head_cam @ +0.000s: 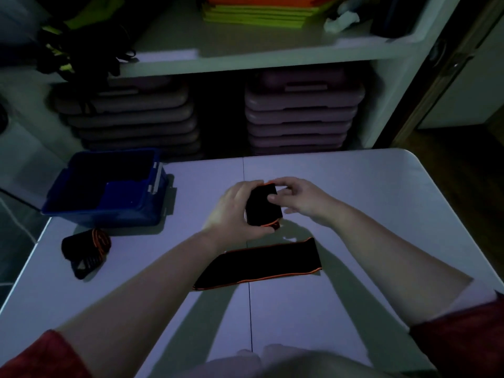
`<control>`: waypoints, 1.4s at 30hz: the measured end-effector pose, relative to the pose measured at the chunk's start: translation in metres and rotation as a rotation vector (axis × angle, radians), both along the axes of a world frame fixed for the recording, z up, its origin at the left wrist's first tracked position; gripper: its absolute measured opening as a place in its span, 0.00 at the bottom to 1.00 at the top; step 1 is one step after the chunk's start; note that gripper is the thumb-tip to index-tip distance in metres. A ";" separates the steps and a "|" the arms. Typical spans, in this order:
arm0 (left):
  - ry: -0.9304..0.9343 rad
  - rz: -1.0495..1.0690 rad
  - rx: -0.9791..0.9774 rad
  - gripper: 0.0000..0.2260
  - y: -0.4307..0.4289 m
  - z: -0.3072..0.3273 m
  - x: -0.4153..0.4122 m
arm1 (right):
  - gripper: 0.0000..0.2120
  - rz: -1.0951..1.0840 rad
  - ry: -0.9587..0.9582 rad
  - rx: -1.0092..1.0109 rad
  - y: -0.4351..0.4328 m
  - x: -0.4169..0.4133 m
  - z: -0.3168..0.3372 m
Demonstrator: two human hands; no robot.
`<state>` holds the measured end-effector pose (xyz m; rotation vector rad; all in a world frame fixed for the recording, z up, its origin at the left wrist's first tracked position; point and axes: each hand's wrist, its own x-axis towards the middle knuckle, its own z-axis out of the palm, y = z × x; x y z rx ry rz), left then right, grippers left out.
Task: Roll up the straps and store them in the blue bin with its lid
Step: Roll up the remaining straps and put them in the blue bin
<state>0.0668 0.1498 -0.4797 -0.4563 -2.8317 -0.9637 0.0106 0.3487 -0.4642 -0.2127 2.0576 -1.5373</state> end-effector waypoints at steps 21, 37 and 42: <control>0.055 0.034 -0.415 0.06 -0.072 -0.015 0.022 | 0.05 0.151 0.758 0.612 0.067 0.033 -0.021; -0.363 0.087 -0.651 0.36 -0.048 -0.086 0.108 | 0.27 0.516 0.615 0.999 0.072 0.097 -0.084; -0.461 0.091 -0.498 0.34 -0.046 -0.094 0.112 | 0.43 0.493 0.678 1.026 0.046 0.100 -0.078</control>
